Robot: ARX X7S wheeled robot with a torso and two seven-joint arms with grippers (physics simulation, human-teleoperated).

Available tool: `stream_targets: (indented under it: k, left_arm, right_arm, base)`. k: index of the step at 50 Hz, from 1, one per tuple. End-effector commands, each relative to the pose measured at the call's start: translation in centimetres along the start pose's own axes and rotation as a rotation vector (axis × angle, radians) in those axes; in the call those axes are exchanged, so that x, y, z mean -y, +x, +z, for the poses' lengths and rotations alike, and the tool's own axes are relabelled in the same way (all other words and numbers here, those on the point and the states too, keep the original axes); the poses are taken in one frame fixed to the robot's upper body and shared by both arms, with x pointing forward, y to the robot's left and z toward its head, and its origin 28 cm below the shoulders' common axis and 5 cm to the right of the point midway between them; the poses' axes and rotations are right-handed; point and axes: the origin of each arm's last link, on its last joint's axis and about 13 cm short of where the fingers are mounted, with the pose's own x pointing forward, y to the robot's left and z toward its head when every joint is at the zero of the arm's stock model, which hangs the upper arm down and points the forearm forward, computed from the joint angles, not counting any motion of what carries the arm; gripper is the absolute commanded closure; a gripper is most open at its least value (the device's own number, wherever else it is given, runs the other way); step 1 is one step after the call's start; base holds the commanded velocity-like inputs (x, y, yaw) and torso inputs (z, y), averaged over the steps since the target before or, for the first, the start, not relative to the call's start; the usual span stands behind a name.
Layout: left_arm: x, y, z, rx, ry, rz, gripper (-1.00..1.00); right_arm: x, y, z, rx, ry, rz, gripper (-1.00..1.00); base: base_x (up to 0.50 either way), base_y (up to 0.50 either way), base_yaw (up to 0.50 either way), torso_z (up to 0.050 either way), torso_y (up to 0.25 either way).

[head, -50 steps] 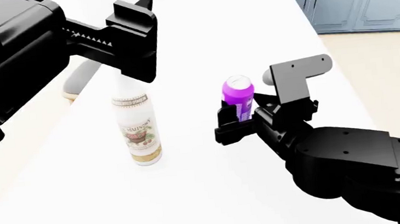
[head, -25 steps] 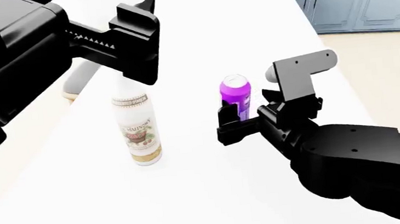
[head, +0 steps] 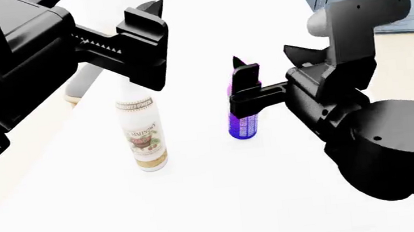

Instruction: Move the drinks to the dining counter.

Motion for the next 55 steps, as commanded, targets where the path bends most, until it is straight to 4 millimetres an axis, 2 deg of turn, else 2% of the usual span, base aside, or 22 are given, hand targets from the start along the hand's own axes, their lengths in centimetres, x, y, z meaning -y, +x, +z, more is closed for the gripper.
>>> stream_targets:
  k: [1, 12, 22, 31, 43, 55]
  left_arm:
    - [0.0, 0.0, 0.0, 0.0, 0.001, -0.001, -1.0]
    - [-0.1, -0.1, 0.2, 0.002, 0.001, 0.0, -1.0]
    - [0.0, -0.1, 0.1, 0.002, 0.002, -0.002, -1.0]
    - [-0.1, 0.0, 0.0, -0.001, 0.001, 0.0, -1.0]
    - [0.0, 0.0, -0.2, -0.003, -0.001, -0.002, -1.0]
    - [0.0, 0.0, -0.2, -0.003, -0.003, -0.002, -1.0]
  right_arm:
    - [-1.4, -3.5, 4.4, 0.202, -0.028, 0.015, -1.0]
    - [-3.8, -7.7, 7.8, 0.372, -0.1, 0.055, -1.0]
    - [-5.5, -10.3, 9.3, 0.467, -0.15, 0.101, -1.0]
    - [-5.5, -10.0, 8.9, 0.454, -0.147, 0.105, -1.0]
    - [-6.4, -11.1, 9.3, 0.488, -0.175, 0.143, -1.0]
    - [-6.7, -11.4, 9.4, 0.494, -0.186, 0.158, -1.0]
  base:
    - [0.0, 0.0, 0.0, 0.0, 0.0]
    - [0.0, 0.0, 0.0, 0.0, 0.0]
    - [0.0, 0.0, 0.0, 0.0, 0.0]
    - [0.0, 0.0, 0.0, 0.0, 0.0]
    - [0.0, 0.0, 0.0, 0.0, 0.0]
    - [0.0, 0.0, 0.0, 0.0, 0.0]
